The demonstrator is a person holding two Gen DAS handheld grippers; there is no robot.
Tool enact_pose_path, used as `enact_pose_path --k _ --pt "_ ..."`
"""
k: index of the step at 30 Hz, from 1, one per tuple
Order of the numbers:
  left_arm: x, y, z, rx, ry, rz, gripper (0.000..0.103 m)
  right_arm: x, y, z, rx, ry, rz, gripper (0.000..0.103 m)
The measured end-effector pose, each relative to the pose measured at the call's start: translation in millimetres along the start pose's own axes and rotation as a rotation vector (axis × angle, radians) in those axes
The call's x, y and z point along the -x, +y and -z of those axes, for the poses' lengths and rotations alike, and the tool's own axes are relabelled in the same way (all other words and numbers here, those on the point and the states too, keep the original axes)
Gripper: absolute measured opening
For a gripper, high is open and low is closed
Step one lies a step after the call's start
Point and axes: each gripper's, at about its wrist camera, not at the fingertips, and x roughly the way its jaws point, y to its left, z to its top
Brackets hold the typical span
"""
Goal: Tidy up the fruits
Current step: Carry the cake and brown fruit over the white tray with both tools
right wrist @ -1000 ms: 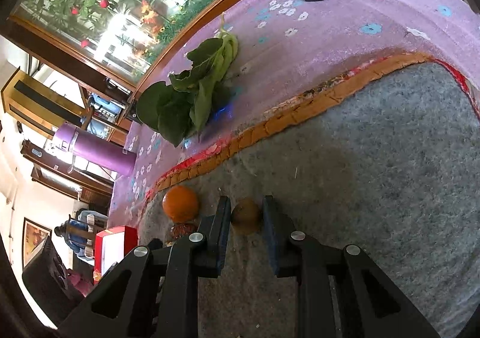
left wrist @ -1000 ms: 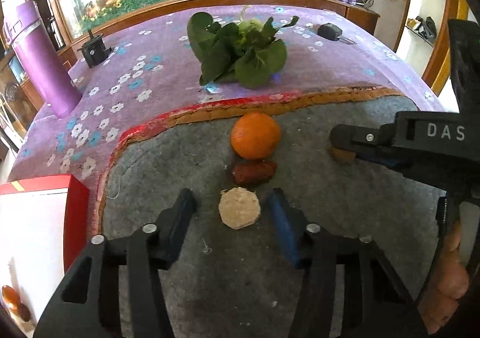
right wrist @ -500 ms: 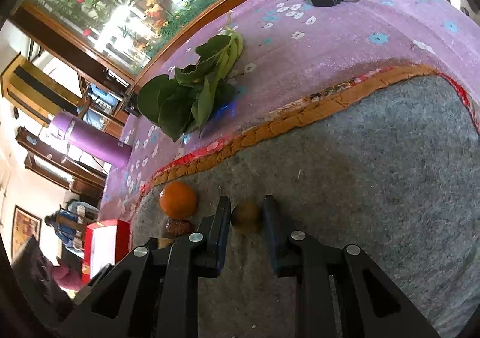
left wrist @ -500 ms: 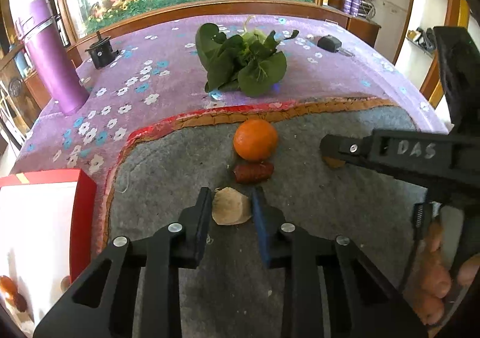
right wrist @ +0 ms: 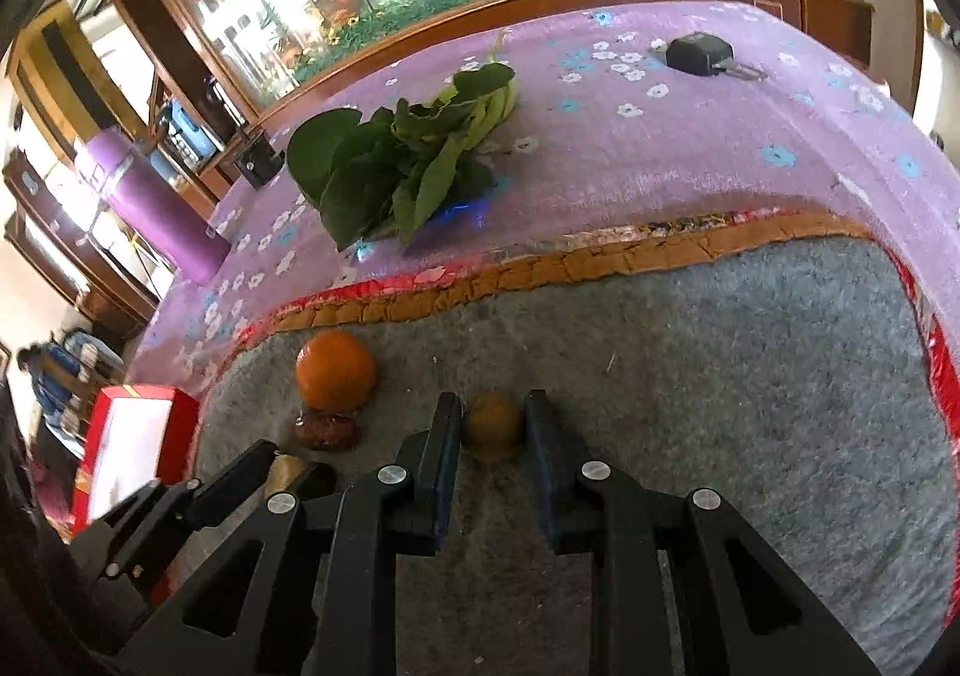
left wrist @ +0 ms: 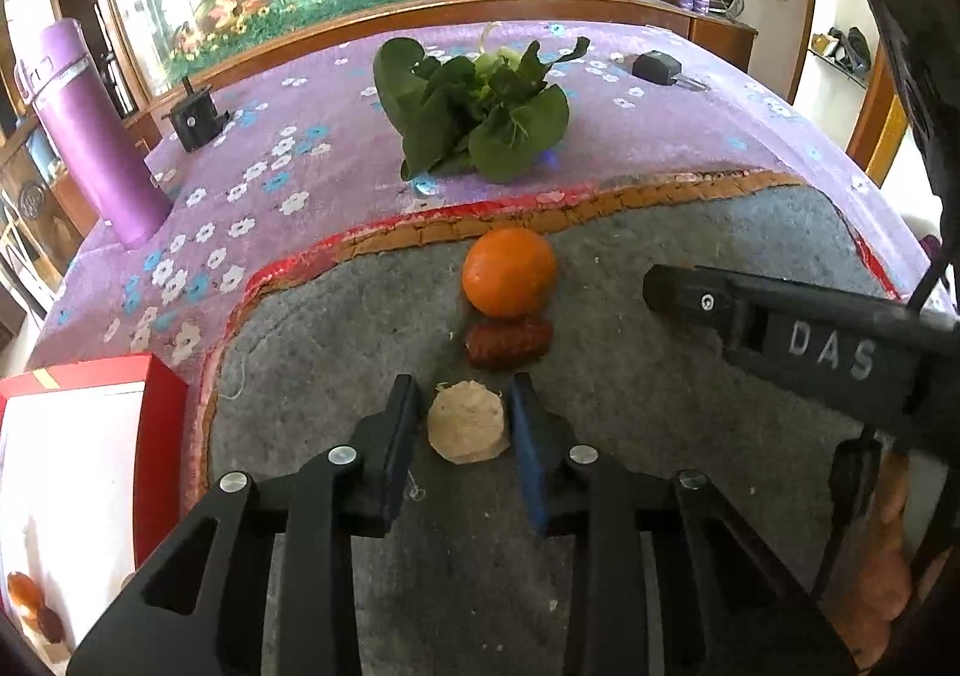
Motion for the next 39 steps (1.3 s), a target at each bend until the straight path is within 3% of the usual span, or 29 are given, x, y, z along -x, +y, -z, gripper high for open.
enact_pose_path --k 10,13,20,25,30,39 --pt "22.9 2.3 4.0 0.016 -0.051 -0.014 0.023 -2.1 -23.9 -6.4 -0.162 0.056 -0.218 0.022" --pt "46.3 9.0 7.3 0.031 -0.108 -0.037 0.023 2.7 -22.1 -6.4 -0.160 0.036 -0.256 0.022" --pt "109.2 44.2 29.8 0.095 -0.239 -0.095 0.023 32.1 5.0 -4.0 -0.023 -0.111 -0.306 0.022" --pt "140.1 83.5 54.6 0.152 -0.277 -0.155 0.023 44.2 38.8 9.7 0.151 -0.190 -0.267 0.022" --pt "153.5 116.8 74.9 0.193 -0.288 -0.206 0.024 42.4 66.9 28.9 0.229 -0.163 -0.237 0.022" --pt "145.9 167.2 110.6 0.308 -0.251 -0.247 0.024 48.2 160.2 81.2 0.335 -0.072 -0.424 0.022"
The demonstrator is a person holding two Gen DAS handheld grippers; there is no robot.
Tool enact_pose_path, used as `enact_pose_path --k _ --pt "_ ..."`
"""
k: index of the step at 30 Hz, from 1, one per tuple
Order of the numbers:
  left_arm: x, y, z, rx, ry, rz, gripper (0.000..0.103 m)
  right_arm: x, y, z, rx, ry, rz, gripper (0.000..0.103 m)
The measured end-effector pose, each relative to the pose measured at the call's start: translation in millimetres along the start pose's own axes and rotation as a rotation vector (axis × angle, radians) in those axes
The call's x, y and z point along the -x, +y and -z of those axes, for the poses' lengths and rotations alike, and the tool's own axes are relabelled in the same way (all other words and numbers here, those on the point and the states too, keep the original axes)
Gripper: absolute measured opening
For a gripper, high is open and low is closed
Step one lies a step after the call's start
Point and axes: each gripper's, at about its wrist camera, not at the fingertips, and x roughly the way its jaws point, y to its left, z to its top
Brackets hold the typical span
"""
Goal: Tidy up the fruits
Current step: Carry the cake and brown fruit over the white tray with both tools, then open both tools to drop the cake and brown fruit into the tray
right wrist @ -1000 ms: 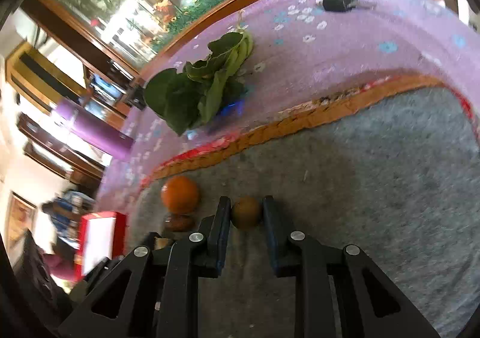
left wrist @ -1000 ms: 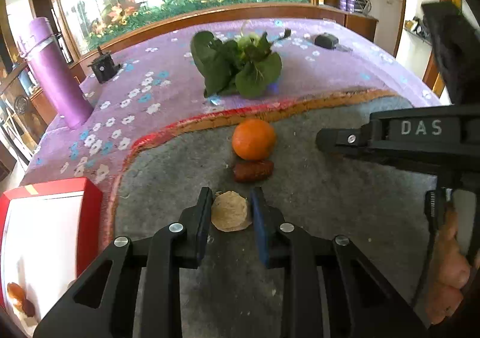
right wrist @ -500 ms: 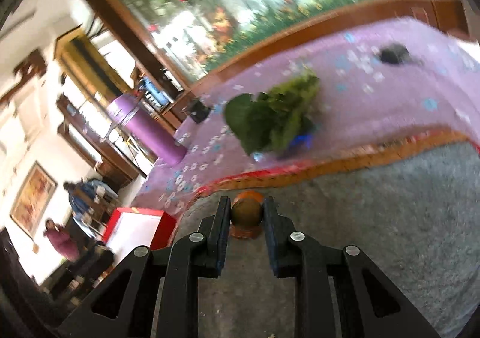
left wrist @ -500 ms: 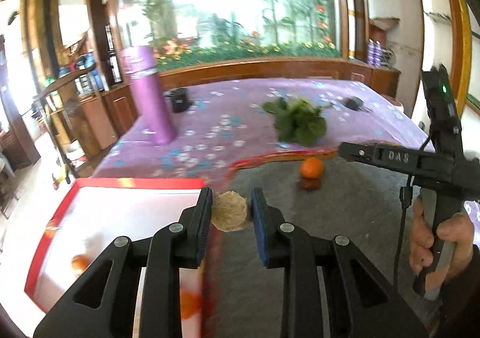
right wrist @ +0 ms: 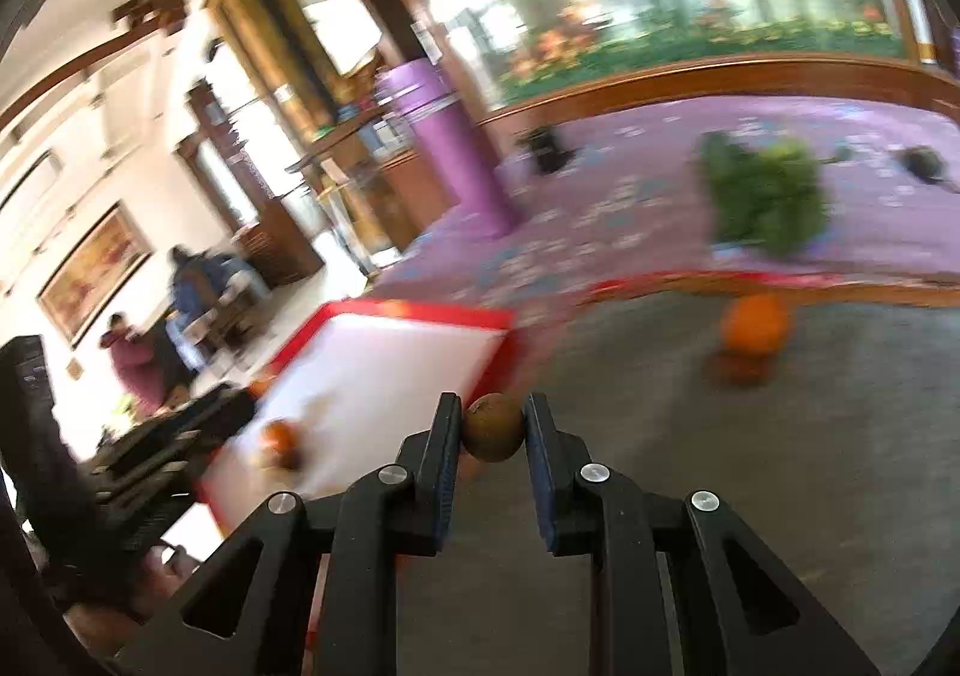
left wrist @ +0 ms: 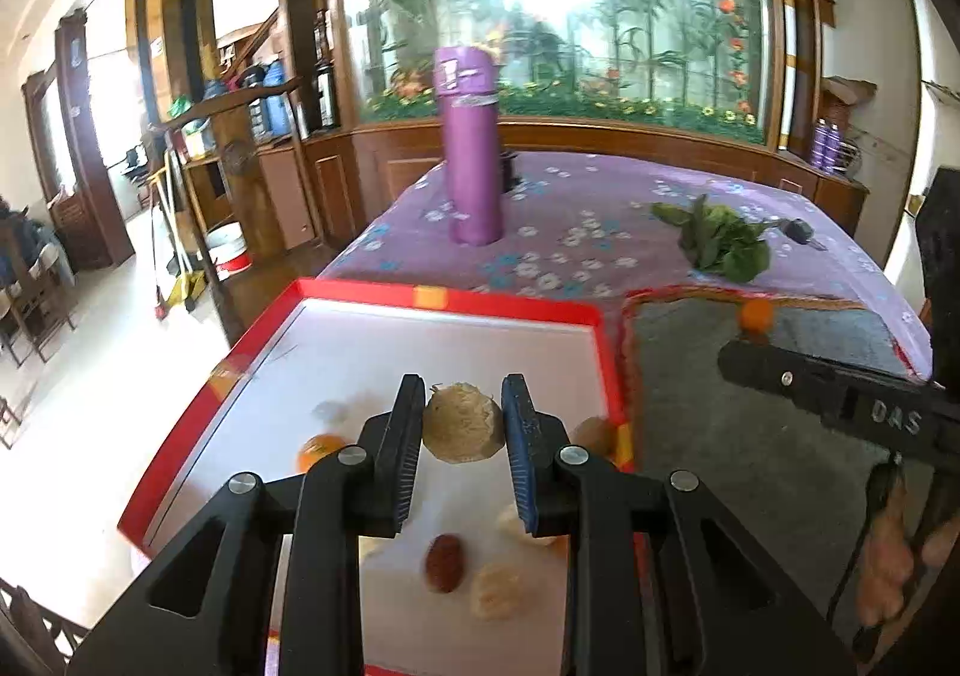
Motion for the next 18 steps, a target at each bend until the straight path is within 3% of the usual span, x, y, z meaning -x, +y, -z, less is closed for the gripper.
enact_pose_path --k 7,18 --pt "-13.6 36.6 16.5 0.061 0.041 -0.046 0.024 -35.9 55.3 20.3 0.074 0.067 -0.045 0.021" --pt "-24.0 38.9 26.8 0.036 0.071 -0.063 0.024 -66.3 70.0 39.4 0.116 0.147 -0.042 0.021"
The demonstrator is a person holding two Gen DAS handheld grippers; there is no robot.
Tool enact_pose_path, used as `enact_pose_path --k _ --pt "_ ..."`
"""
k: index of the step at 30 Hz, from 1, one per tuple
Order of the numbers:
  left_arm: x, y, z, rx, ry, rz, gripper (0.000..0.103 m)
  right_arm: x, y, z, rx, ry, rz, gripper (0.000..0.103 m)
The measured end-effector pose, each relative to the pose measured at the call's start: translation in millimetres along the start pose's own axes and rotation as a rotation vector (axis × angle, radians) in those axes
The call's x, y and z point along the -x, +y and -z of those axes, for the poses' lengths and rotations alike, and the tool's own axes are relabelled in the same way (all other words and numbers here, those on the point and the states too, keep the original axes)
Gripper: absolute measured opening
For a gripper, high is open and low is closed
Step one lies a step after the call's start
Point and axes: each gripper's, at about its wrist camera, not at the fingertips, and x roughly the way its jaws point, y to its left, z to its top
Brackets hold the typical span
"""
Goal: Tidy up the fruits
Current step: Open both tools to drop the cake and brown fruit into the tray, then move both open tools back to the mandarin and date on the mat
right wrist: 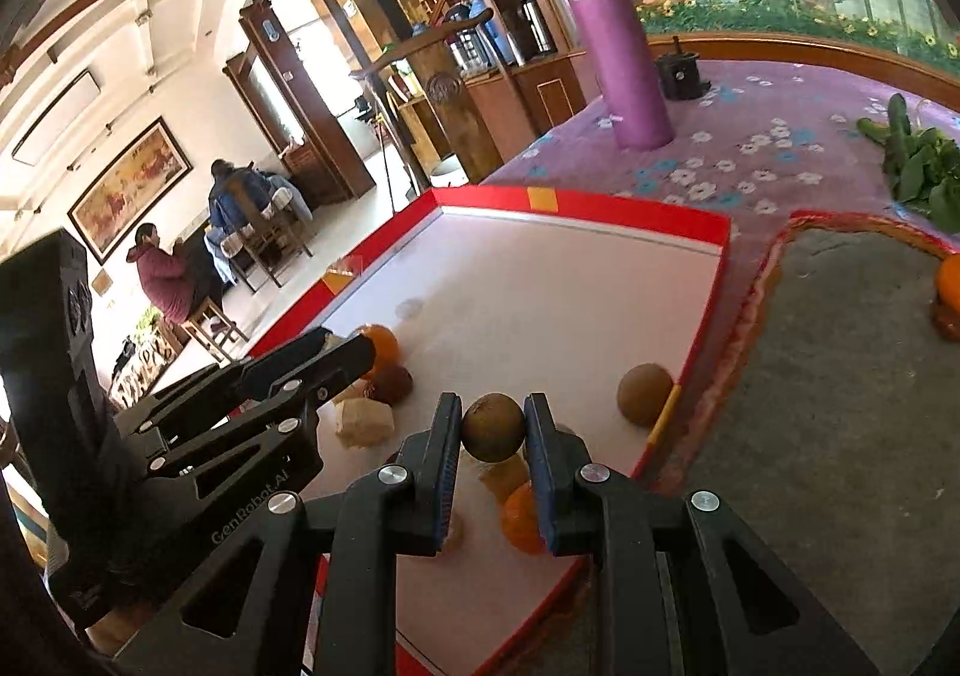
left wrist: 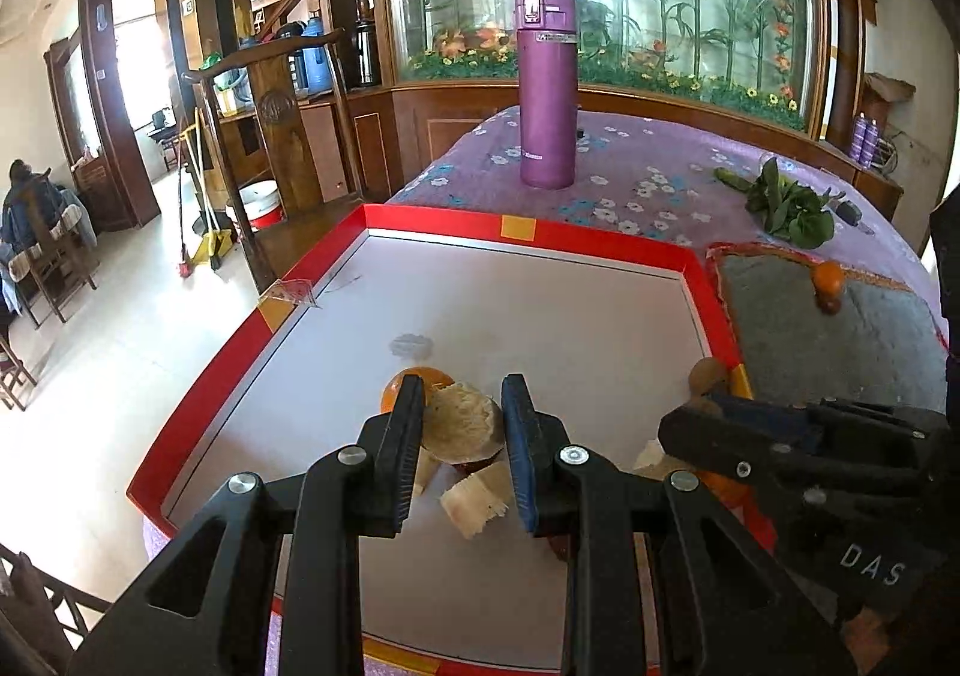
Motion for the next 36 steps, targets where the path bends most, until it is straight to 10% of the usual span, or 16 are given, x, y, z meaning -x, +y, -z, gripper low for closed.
enact_pose_path --k 16,21,36 --pt "-6.1 -3.4 3.8 -0.017 0.021 -0.066 0.024 0.2 -2.8 -0.2 -0.011 0.005 -0.024 0.023" --pt "-4.3 -4.7 4.2 -0.017 0.015 -0.090 0.062 6.1 -8.1 -3.1 -0.033 -0.019 -0.040 0.040" --pt "-4.0 -5.0 4.7 -0.019 0.025 -0.108 0.077 21.0 -44.5 -8.2 -0.206 -0.092 -0.005 0.045"
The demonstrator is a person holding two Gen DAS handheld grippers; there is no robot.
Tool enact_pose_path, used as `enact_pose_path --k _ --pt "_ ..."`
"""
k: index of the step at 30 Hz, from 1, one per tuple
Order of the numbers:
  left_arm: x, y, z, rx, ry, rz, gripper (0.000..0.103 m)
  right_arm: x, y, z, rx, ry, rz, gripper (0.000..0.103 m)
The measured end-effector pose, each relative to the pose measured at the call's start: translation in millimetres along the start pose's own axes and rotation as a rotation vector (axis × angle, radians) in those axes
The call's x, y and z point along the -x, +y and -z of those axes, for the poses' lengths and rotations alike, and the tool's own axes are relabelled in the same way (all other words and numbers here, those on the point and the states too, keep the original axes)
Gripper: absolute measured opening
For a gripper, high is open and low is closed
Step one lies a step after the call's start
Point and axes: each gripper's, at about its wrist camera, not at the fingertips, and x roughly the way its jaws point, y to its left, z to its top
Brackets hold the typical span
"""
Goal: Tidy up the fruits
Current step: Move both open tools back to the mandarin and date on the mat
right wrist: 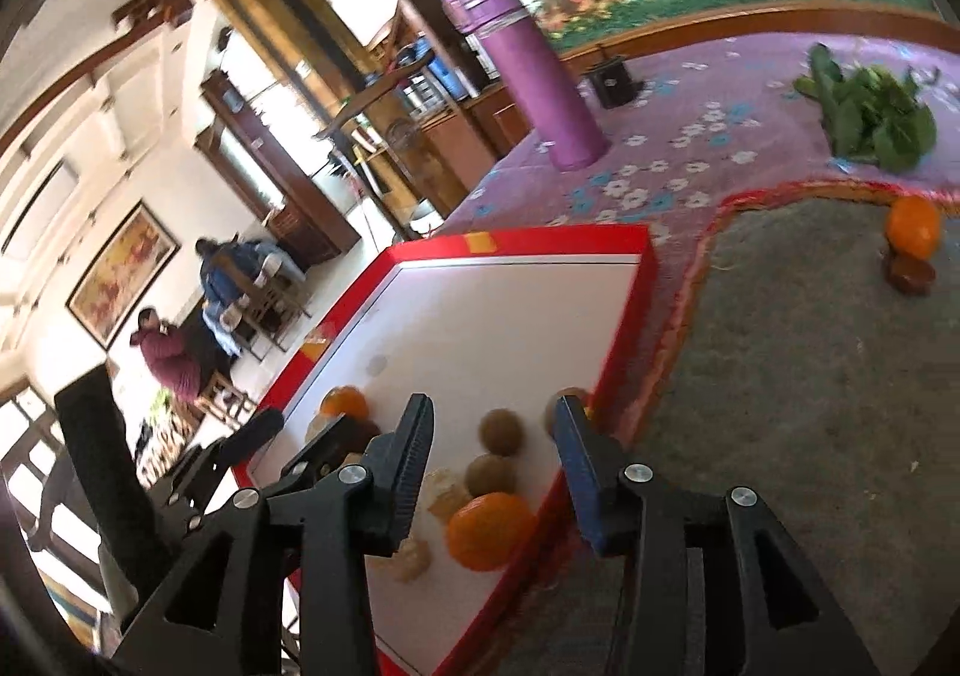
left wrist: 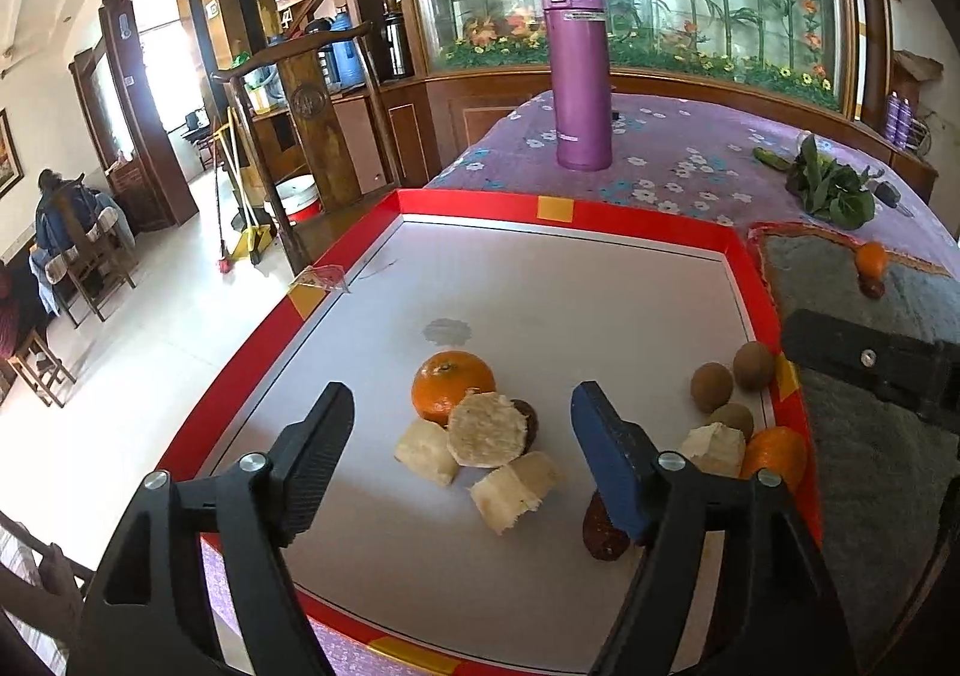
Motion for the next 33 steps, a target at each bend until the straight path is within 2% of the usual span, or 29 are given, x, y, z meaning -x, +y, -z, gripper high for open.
enact_pose_path --k 10,16,23,27,29,32,33 --pt "8.6 -14.8 -1.9 -0.045 -0.014 0.022 0.079 2.3 -6.3 -0.9 -0.029 0.016 -0.022 0.045" --pt "11.4 -25.0 -4.0 -0.078 -0.015 0.035 0.079 23.1 -25.0 -2.6 -0.085 -0.010 -0.044 0.046" --pt "22.5 -49.7 -17.7 -0.129 -0.028 0.116 0.079 90.3 -88.6 -34.1 -0.183 -0.138 0.044 0.053" --pt "30.6 -81.0 -34.5 -0.186 -0.054 0.179 0.082 127.4 -127.5 -57.5 -0.177 -0.244 0.198 0.061" --pt "32.3 -97.5 -41.3 -0.203 -0.064 0.219 0.084 133.8 -147.1 -63.3 -0.169 -0.269 0.265 0.061" --pt "28.4 -125.1 -48.8 -0.236 -0.059 0.248 0.084 136.2 -185.5 -57.2 -0.239 -0.325 0.291 0.061" --pt "24.2 -139.1 -51.5 -0.247 -0.054 0.265 0.084 132.7 -195.9 -56.7 -0.283 -0.298 0.340 0.061"
